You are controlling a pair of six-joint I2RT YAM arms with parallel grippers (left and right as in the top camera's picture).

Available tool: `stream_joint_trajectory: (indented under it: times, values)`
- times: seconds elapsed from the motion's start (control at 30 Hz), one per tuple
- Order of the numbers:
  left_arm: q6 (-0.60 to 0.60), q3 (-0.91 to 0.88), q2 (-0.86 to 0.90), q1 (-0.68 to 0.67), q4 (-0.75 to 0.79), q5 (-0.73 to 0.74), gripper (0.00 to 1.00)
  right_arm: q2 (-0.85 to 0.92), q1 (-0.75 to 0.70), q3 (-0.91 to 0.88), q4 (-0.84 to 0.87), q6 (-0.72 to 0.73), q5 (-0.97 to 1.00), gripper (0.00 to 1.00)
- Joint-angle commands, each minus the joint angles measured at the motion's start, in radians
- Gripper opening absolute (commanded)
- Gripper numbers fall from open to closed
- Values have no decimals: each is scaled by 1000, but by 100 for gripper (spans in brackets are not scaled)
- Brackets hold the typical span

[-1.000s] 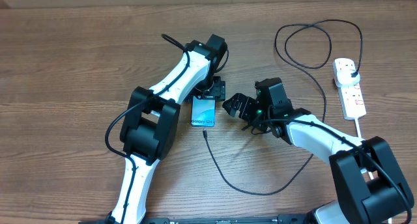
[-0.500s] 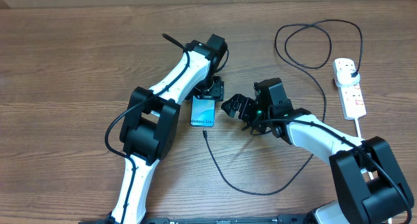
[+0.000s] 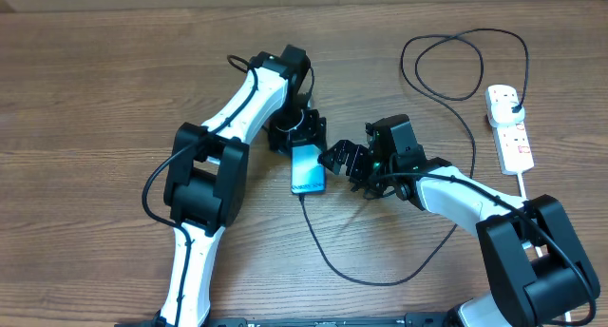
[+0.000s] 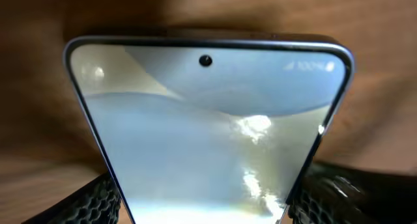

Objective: Plug charger to phone and switch on socket

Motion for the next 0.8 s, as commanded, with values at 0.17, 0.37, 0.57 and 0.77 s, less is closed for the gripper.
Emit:
stream_joint_trajectory:
  times: [0.17,0.37,0.57,0.77]
  values:
    - [101,-44,79,-23,-28,229,76,23,17,-6,14,-7,-38,100]
    - [174,-44,79,-23,-27,336,76,23,43,-6,14,-7,-38,100]
    - [221,-44,79,-14,-29,365,73,-4,30,5,8,-71,-80,86]
    - [294,-44,79,-1,-69,418,75,-116,11,31,-92,-144,-71,99]
